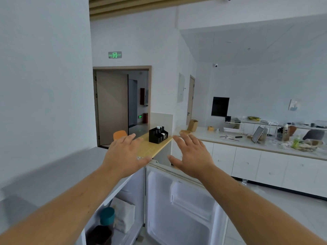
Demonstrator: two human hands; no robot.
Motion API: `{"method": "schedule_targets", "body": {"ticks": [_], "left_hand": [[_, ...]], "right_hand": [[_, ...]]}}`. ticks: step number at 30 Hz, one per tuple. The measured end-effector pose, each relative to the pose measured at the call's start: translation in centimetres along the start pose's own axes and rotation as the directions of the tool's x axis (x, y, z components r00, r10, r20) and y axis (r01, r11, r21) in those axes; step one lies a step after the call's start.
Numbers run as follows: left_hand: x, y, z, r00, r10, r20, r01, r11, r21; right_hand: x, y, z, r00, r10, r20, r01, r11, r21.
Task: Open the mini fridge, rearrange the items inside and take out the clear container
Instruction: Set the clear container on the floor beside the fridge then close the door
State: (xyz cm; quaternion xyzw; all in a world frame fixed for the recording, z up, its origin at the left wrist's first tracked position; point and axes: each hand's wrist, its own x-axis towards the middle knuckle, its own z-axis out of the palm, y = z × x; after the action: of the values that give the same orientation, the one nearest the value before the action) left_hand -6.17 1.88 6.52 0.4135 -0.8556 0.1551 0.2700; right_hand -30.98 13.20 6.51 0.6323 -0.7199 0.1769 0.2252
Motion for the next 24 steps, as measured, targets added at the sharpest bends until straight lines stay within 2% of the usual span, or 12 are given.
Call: {"method": "schedule_targets", "body": {"ticks": [12,24], "left_hand": [[-1.8,-1.2,3.6,0.999,-0.023,0.033,0.023,1.000,0.012],[-3.2,-4.5,7.6,0.980,-0.106,0.170,0.100,0.994,0.043]], "right_hand": [[-1.0,0.1,3.8,0.998,-0.008,0.069,0.009,1.000,-0.015],[-1.3,1.7,7.3,0.980,0.013,0.196,-0.008,1.000,-0.024]]}}
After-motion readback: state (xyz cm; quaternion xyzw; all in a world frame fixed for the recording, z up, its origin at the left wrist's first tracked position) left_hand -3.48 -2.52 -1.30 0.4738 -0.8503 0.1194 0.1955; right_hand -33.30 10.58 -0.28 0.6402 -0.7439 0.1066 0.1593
